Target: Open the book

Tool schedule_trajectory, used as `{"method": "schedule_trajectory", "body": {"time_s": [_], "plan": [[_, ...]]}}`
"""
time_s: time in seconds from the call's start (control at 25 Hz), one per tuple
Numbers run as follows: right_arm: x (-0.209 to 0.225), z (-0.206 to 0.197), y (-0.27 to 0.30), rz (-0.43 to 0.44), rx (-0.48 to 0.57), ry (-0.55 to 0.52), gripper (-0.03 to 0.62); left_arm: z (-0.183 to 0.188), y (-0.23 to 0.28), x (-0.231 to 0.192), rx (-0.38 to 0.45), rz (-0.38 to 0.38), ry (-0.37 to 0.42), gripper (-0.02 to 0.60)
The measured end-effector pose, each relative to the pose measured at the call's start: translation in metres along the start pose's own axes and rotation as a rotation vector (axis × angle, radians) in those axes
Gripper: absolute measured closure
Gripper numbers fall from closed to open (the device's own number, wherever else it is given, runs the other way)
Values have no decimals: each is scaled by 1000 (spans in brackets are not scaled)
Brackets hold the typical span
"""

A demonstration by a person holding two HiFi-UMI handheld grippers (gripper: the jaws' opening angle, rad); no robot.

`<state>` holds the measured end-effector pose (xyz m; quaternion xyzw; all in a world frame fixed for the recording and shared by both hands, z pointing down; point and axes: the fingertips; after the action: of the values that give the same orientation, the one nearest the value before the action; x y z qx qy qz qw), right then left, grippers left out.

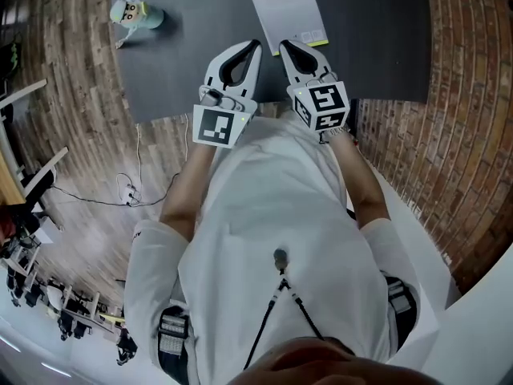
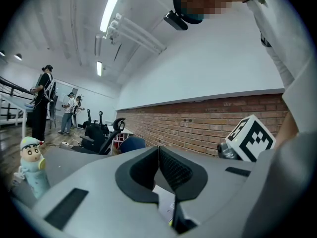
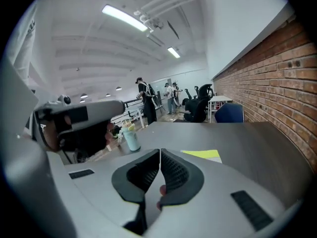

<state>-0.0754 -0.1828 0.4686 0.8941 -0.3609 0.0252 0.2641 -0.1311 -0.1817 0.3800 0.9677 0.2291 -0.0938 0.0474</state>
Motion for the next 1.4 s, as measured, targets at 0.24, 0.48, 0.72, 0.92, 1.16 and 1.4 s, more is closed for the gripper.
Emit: {"method": "schedule_trajectory", "body": {"time_s": [0.24,0.48,0.72,0.92,1.16,1.4], "plan": [[13,-52,16,10,-116,12,557,-4,1,3,-8,17,-18,558],[24,-87,30,5,-192,29,557,-13,2,2,-33,19,-11,558],[38,-116,47,2,-262,18,556,-17,10,3,-34,17,-8,558],[43,-137,59,5,-340,-30,556,-22,15,2,-50,28,-10,558],[45,-166,72,20,-446,-44,555,-28,16,-4,-66,36,-10,558],[41,-177,80,45,-501,-74,452,-29,15,-9,-72,55,-18,558]]}}
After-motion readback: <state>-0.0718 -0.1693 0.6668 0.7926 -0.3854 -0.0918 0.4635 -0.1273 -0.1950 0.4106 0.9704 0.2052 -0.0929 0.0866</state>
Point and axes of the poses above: the fingertips, and each gripper's own axes: y forward along the fingers, x to its right, z out of its top, and after that the axes turned 8 degrees about z, right-handed
